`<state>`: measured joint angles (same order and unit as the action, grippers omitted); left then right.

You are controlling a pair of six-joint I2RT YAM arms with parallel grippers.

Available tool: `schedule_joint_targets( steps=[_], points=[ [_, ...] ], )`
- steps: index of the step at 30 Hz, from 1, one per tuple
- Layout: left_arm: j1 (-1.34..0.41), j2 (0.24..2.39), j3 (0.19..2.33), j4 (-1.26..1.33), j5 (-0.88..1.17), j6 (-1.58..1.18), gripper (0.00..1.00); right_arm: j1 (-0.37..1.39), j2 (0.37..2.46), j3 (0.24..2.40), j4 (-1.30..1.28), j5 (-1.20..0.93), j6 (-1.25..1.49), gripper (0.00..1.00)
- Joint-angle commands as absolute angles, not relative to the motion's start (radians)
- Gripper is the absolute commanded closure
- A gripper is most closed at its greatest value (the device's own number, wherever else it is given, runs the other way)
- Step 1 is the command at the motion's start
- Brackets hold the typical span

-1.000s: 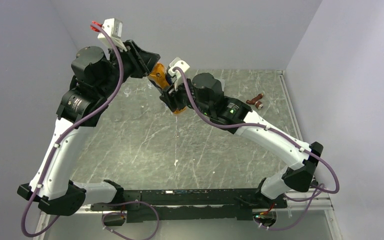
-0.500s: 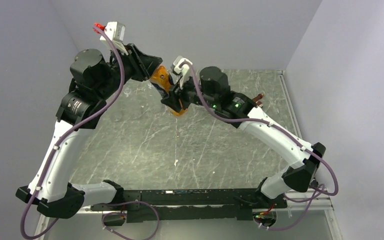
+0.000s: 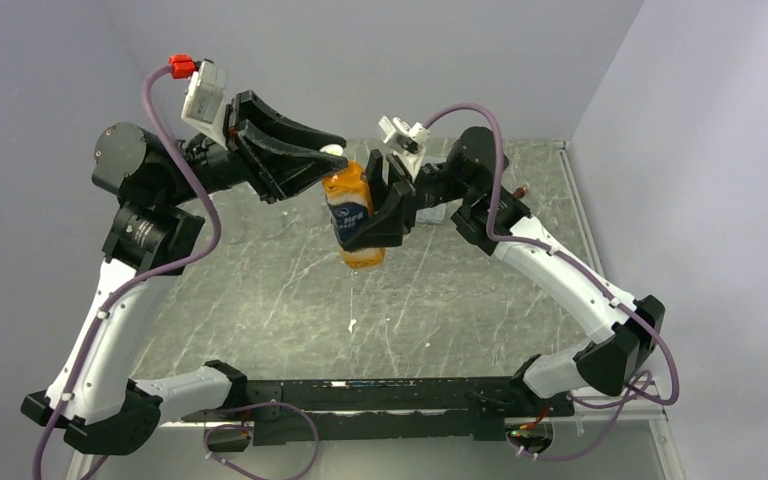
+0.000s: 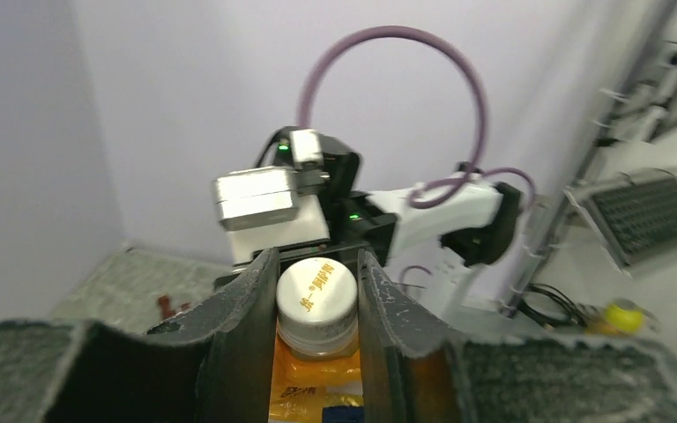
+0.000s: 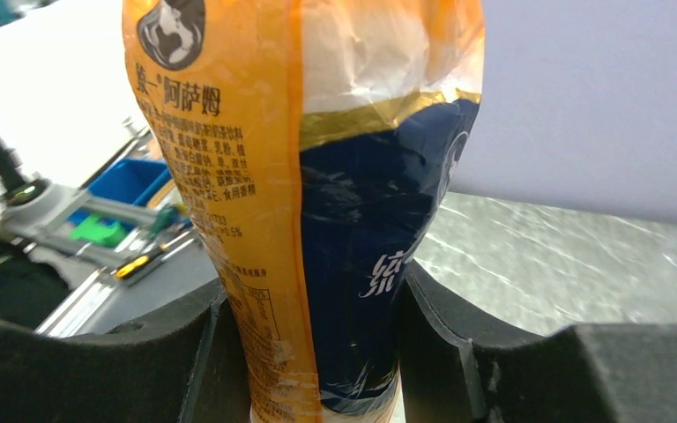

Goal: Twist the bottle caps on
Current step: Screw the bottle cap onto the plastic bottle.

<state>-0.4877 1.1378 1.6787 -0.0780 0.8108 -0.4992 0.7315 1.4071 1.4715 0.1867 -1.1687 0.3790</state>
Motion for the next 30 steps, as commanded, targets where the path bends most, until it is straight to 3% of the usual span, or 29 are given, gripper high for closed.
schedule_joint_targets(
  steps=[1,6,8,11,12,13,16,21,30],
  points=[
    [-0.505,1.159,1.660,0.108,1.183,-0.648,1.00,0.730,1.417,1.479,0.544,-1.351,0.654,1.00],
    [-0.505,1.159,1.669,0.098,1.211,-0.646,1.00,0.730,1.409,1.514,0.379,-1.325,0.543,1.00],
    [-0.505,1.148,1.695,-0.033,1.143,-0.556,0.77,0.730,1.402,1.538,0.233,-1.284,0.431,1.00],
    [-0.505,1.124,1.711,-0.143,0.968,-0.470,0.26,0.729,1.384,1.554,0.070,-1.180,0.295,1.00],
    [-0.505,1.116,1.714,-0.164,0.909,-0.453,0.15,0.729,1.378,1.555,0.034,-1.134,0.269,1.00],
    [-0.505,1.109,1.716,-0.185,0.825,-0.435,0.12,0.729,1.373,1.560,-0.009,-1.077,0.236,1.00],
    [-0.505,1.092,1.722,-0.235,0.630,-0.413,0.08,0.730,1.357,1.549,-0.090,-0.938,0.188,1.00],
    [-0.505,1.092,1.750,-0.314,0.348,-0.420,0.12,0.754,1.327,1.519,-0.169,-0.669,0.126,1.00],
    [-0.505,1.171,1.822,-0.445,0.116,-0.448,0.26,0.914,1.341,1.542,-0.229,-0.153,0.011,1.00]
  ],
)
